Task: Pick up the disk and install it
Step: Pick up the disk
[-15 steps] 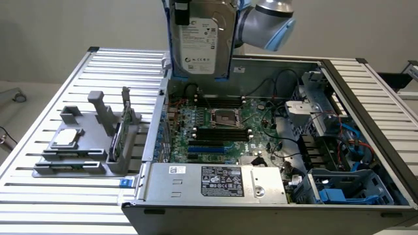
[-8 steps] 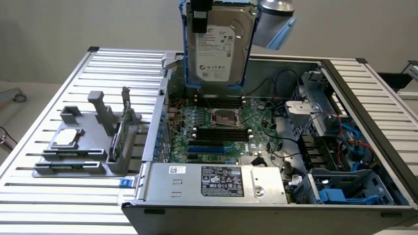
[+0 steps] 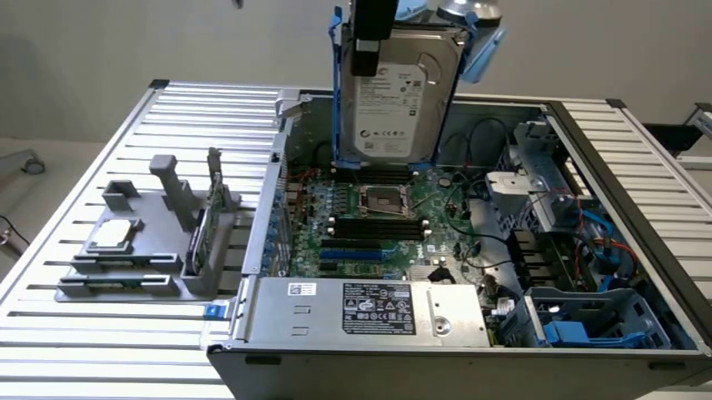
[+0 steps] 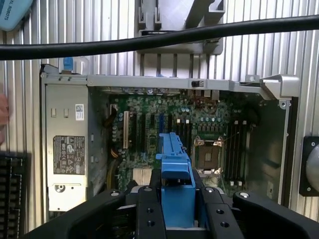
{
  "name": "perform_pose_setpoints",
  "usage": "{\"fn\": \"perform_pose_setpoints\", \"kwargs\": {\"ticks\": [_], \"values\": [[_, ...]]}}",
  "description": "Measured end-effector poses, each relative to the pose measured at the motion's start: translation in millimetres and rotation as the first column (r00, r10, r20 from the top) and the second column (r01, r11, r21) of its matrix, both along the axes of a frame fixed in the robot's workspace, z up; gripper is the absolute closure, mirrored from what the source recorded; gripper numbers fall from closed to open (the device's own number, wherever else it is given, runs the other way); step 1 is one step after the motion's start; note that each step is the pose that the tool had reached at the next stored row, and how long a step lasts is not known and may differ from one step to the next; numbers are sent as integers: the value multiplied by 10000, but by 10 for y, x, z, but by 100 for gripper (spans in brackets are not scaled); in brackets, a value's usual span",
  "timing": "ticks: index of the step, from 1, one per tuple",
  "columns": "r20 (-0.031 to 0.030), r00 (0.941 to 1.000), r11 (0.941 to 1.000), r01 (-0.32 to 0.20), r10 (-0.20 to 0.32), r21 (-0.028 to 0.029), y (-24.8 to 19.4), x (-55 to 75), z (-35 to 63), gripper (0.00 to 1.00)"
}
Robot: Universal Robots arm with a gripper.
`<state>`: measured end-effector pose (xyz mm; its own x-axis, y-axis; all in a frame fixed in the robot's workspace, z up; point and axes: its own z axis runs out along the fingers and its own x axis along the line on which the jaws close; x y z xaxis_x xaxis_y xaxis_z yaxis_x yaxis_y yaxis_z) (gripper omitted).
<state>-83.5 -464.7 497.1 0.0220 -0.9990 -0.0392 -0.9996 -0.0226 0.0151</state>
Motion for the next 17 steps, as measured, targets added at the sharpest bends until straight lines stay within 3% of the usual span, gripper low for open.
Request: {"fn": "perform_pose_setpoints", "kwargs": {"ticks": [8,17], "values": [[0,10000,10000,1,-1,-2,-279,113,-46,67],[0,10000,10000,1,-1,-4,-514,371,-109,67]]}}
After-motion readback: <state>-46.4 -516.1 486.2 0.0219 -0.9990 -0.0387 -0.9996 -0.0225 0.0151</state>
